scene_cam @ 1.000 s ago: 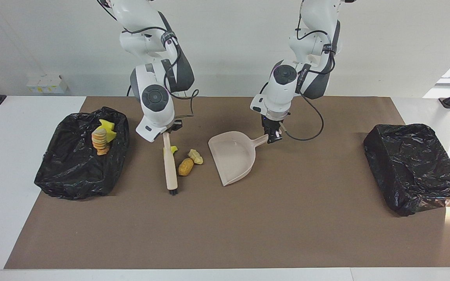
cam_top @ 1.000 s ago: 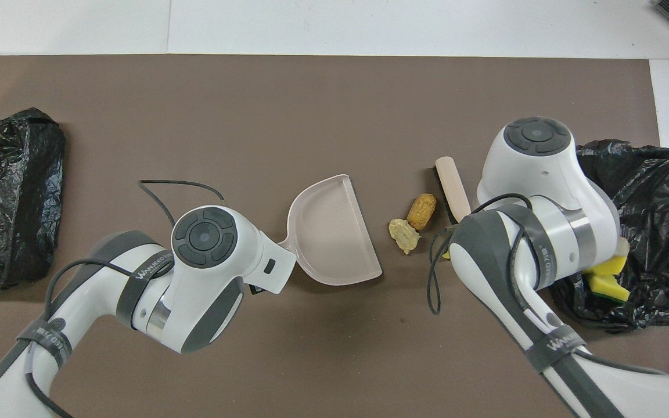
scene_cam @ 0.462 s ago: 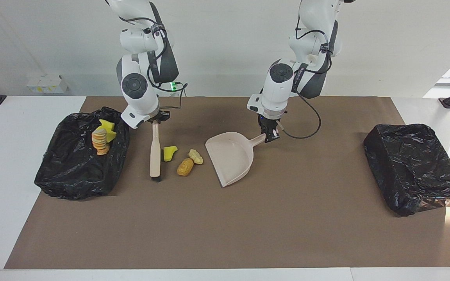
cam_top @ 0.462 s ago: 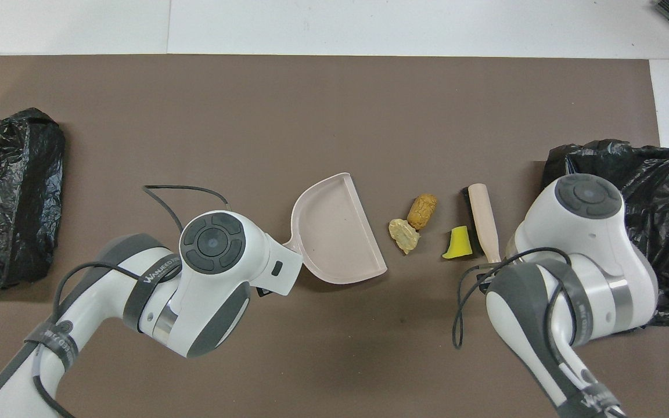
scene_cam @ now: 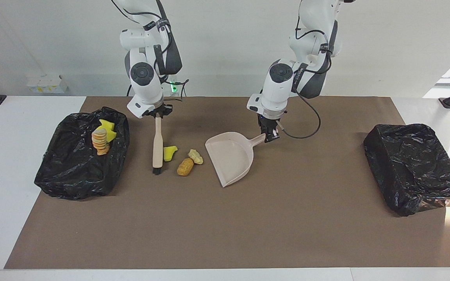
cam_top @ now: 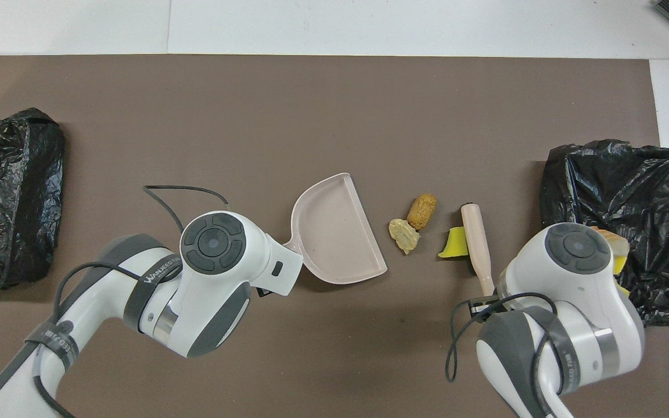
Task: Sweep and dump trash in bin
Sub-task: 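Brush the bread and sponge into the dustpan with the right gripper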
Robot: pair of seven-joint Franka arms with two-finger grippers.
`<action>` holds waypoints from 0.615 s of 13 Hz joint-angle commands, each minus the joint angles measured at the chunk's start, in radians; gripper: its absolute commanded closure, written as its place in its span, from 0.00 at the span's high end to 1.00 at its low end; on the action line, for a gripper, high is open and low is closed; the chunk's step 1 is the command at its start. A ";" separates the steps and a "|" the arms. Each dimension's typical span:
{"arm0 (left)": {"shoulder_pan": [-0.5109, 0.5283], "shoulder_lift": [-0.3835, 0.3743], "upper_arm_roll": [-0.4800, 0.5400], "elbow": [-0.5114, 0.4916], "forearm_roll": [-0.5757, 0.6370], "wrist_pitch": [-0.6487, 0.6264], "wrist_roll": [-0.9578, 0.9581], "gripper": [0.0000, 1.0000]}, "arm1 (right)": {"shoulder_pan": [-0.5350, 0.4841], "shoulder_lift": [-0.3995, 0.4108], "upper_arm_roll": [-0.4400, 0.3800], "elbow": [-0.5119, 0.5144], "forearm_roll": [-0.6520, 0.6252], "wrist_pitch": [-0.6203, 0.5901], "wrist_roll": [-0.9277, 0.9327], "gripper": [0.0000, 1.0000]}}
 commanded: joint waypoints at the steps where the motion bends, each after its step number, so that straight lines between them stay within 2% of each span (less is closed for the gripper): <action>1: -0.031 -0.015 0.014 -0.018 0.020 0.009 -0.023 0.00 | 0.057 0.053 0.004 -0.007 0.092 0.084 -0.008 0.00; 3: -0.031 -0.015 0.014 -0.018 0.020 0.008 -0.023 0.00 | 0.163 0.137 0.003 0.055 0.171 0.125 -0.002 0.00; 8: -0.032 -0.013 0.014 -0.018 0.020 0.014 -0.017 0.00 | 0.303 0.174 0.004 0.159 0.223 0.110 0.001 0.00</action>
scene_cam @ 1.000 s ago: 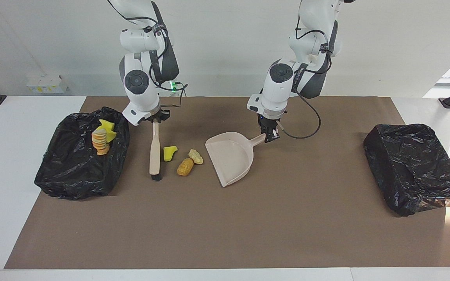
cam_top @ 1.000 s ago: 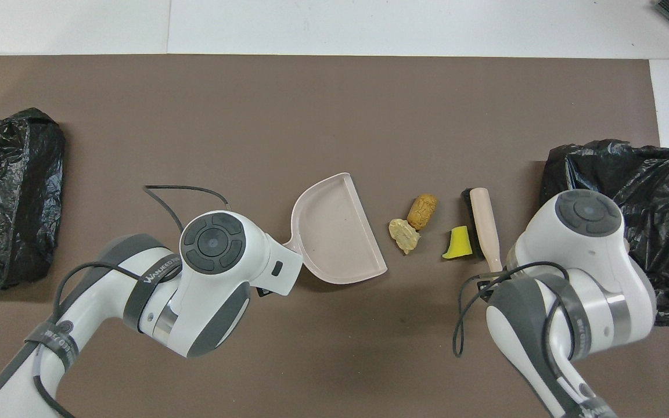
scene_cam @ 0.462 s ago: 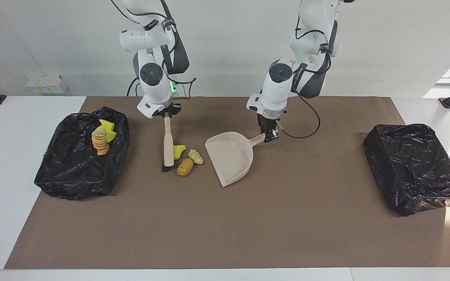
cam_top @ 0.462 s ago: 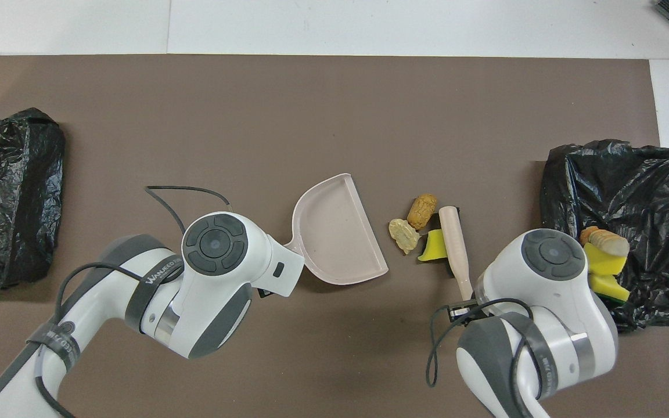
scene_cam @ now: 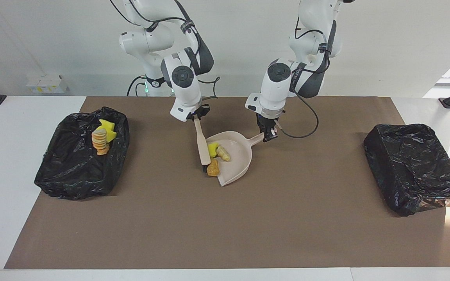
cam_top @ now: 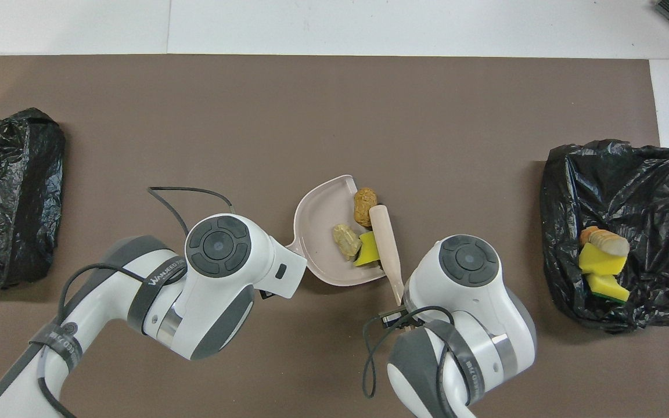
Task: Sweep and dump trash in bin
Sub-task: 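Brush the bread and sponge into the dustpan with the right gripper, then carry the dustpan to the black bag with the left gripper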
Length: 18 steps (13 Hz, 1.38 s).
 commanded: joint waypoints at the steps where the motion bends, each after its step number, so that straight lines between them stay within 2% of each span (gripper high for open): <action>1: -0.018 -0.013 0.014 -0.019 0.020 0.020 -0.005 0.00 | 0.047 0.028 0.001 0.061 0.041 -0.019 -0.014 0.00; 3: -0.007 -0.015 0.014 -0.032 0.018 0.047 0.051 0.00 | 0.052 0.014 0.001 0.066 0.041 -0.032 -0.017 0.00; 4: 0.001 -0.015 0.014 -0.045 0.018 0.087 0.057 0.00 | 0.049 -0.001 0.001 0.084 0.041 -0.080 -0.029 0.00; 6: 0.047 -0.008 0.012 -0.053 0.017 0.141 0.133 0.00 | 0.018 -0.079 -0.013 0.095 0.041 -0.199 -0.052 0.00; 8: 0.082 0.008 0.010 -0.049 0.000 0.181 0.190 0.00 | -0.048 -0.137 -0.011 0.091 0.039 -0.247 -0.057 0.00; 12: 0.145 0.030 0.012 -0.035 -0.222 0.207 0.421 0.00 | -0.077 -0.268 -0.011 0.033 0.036 -0.240 -0.044 0.00; 15: 0.229 0.021 0.010 0.011 -0.310 0.152 0.569 0.00 | -0.014 -0.328 -0.002 -0.012 0.036 -0.237 0.083 0.00; 17: 0.284 0.019 0.010 0.083 -0.327 0.035 0.606 0.00 | 0.049 -0.368 0.001 -0.058 0.039 -0.235 0.177 0.00; 18: 0.303 0.015 0.010 0.112 -0.327 -0.019 0.614 0.00 | 0.125 -0.374 0.003 -0.081 0.039 -0.217 0.260 0.00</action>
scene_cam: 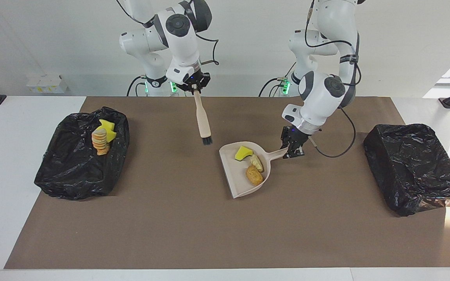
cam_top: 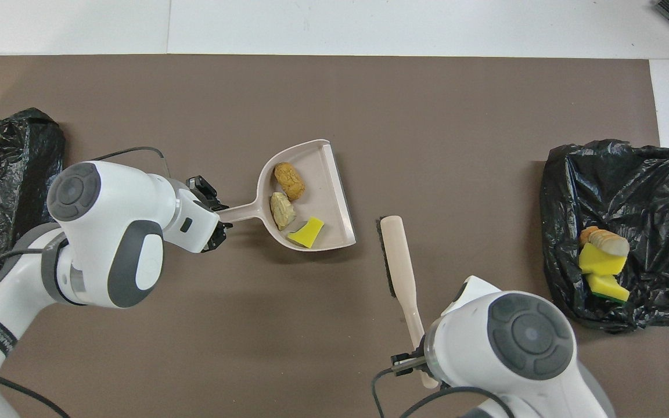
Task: Sweep and dump trash in bin
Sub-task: 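Carry the dustpan to the black bag with the left gripper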
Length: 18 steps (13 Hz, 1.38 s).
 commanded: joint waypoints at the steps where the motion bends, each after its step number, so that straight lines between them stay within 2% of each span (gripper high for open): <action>1: 0.085 -0.014 -0.012 0.083 -0.026 -0.143 0.068 0.00 | 0.141 -0.045 0.007 -0.075 0.025 0.075 0.192 0.00; 4: 0.200 -0.018 -0.016 0.157 -0.072 -0.272 0.179 0.00 | 0.264 -0.002 0.009 -0.083 0.060 0.158 0.295 0.00; 6: 0.284 -0.016 -0.018 0.205 -0.070 -0.343 0.217 0.00 | 0.363 0.089 0.009 -0.083 0.060 0.273 0.437 0.00; 7: 0.304 -0.015 -0.006 0.250 -0.072 -0.382 0.252 0.00 | 0.387 0.134 0.009 -0.083 0.063 0.299 0.449 0.00; 10: 0.460 0.030 -0.007 0.353 -0.067 -0.478 0.360 0.00 | 0.420 0.228 0.012 -0.071 0.147 0.324 0.461 0.00; 12: 0.549 0.060 0.001 0.436 -0.055 -0.559 0.484 0.00 | 0.456 0.242 0.012 -0.069 0.149 0.329 0.463 0.00; 16: 0.700 0.084 0.004 0.510 0.037 -0.633 0.674 0.00 | 0.452 0.279 0.012 -0.018 0.149 0.342 0.519 0.00; 18: 0.767 0.152 0.004 0.650 0.092 -0.703 0.764 0.00 | 0.443 0.294 0.009 -0.011 0.173 0.345 0.523 0.00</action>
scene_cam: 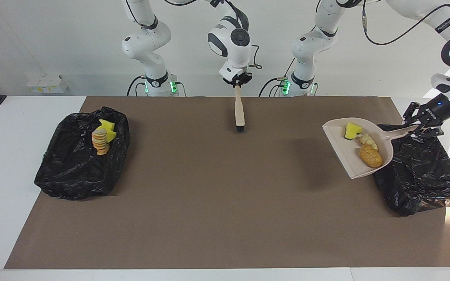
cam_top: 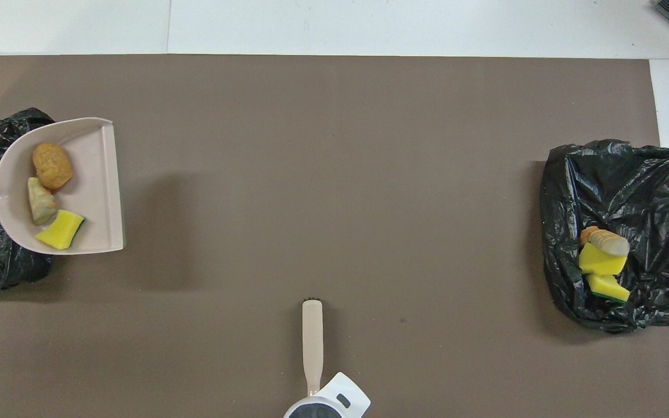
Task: Sweep and dump trash in bin
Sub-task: 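Carry the dustpan to the black bag with the left gripper, then tip the dustpan over the black bag with the left gripper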
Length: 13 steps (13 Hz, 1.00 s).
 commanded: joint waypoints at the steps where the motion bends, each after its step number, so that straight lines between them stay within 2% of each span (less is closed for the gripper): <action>1: 0.086 0.121 -0.009 0.237 0.071 -0.123 0.118 0.00 | -0.011 0.027 -0.003 0.023 0.028 0.011 0.003 0.00; 2: 0.117 0.153 -0.009 0.292 0.076 -0.136 0.118 0.00 | -0.014 0.027 -0.003 0.022 0.019 0.007 -0.026 0.00; 6: 0.186 0.160 -0.006 0.311 0.124 -0.020 0.141 0.00 | -0.023 0.040 -0.004 0.020 0.016 0.007 -0.073 0.00; 7: 0.186 0.158 -0.012 0.311 0.174 0.035 0.172 0.00 | -0.025 0.043 -0.006 0.022 0.013 0.005 -0.085 0.00; 9: 0.164 0.158 -0.020 0.302 0.348 0.109 0.197 0.00 | -0.034 0.044 -0.006 0.022 0.004 0.007 -0.131 0.00; 11: 0.093 0.146 -0.018 0.247 0.504 0.175 0.181 0.00 | -0.051 0.058 -0.006 0.027 0.002 0.001 -0.139 0.00; 13: 0.081 0.141 -0.017 0.243 0.591 0.166 0.082 0.00 | -0.079 0.069 -0.004 0.040 0.001 -0.018 -0.151 0.00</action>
